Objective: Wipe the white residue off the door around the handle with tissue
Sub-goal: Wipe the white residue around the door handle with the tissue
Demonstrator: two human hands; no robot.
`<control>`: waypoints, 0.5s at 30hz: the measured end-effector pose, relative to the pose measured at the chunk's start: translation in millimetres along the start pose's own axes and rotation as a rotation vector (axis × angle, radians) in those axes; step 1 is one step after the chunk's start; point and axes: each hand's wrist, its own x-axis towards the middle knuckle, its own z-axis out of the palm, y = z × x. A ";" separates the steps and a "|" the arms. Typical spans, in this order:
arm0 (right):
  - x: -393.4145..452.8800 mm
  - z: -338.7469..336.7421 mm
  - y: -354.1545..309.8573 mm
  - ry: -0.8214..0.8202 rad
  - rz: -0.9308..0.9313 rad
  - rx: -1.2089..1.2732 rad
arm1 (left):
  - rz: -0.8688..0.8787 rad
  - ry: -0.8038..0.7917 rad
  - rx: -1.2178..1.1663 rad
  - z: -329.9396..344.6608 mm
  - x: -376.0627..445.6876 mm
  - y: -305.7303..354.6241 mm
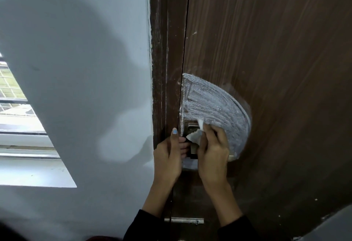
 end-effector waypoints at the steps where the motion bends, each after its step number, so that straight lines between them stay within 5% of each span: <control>1: 3.0 0.0 -1.3 -0.002 -0.023 -0.007 | -0.003 0.006 0.004 0.0 1.0 0.0; 9: -10.1 -0.9 3.7 -0.078 0.144 -0.014 | -0.014 0.002 0.021 -0.6 3.2 2.0; 15: 2.3 -2.9 -5.6 0.031 0.208 0.074 | -0.032 -0.007 -0.010 -1.4 3.5 2.9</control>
